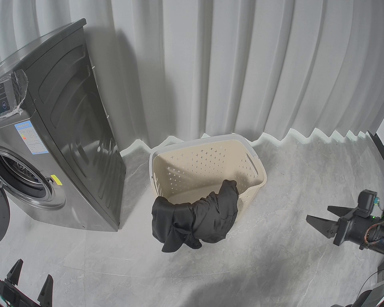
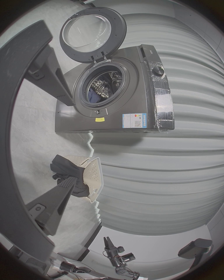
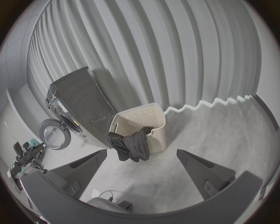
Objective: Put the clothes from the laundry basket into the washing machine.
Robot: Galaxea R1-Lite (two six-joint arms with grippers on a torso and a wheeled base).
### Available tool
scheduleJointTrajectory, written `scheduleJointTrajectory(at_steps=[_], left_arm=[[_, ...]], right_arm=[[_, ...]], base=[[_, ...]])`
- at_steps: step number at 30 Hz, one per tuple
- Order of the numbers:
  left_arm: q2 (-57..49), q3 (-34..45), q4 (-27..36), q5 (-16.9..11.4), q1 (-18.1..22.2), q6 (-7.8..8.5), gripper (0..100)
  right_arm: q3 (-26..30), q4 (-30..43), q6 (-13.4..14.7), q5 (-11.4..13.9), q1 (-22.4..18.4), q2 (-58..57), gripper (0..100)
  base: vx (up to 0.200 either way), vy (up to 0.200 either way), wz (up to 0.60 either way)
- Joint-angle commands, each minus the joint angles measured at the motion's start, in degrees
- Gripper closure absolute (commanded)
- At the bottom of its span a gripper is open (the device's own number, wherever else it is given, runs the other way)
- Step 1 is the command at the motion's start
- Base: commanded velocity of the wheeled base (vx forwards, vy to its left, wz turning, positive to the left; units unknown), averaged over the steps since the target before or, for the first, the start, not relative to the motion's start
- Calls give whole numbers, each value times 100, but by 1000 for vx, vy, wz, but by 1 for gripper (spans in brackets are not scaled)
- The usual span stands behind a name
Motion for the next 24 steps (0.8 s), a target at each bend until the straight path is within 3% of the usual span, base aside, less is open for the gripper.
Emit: scheduleJointTrajectory(at_steps=[1, 6, 13, 20, 24], left_arm=[[-75, 66, 0, 0, 0, -8, 0], [-75, 66, 9, 0, 0, -8, 0], [-75, 66, 0, 0, 0, -8, 0], [-75, 66, 9, 0, 0, -8, 0], [-75, 66, 0, 0, 0, -8, 0]], right_arm=[[24, -495, 61, -17, 353, 1320, 0], [24, -1093, 52, -52, 388, 1979, 0], [-38, -1805, 26, -447, 661, 2744, 0], [-196, -2103, 61, -526, 951, 3377, 0], [-284, -2130, 79, -746, 1100, 3631, 0]], base=[[0, 0, 0], [0, 0, 0], [0, 0, 0], [0, 0, 0], [150, 0, 0]])
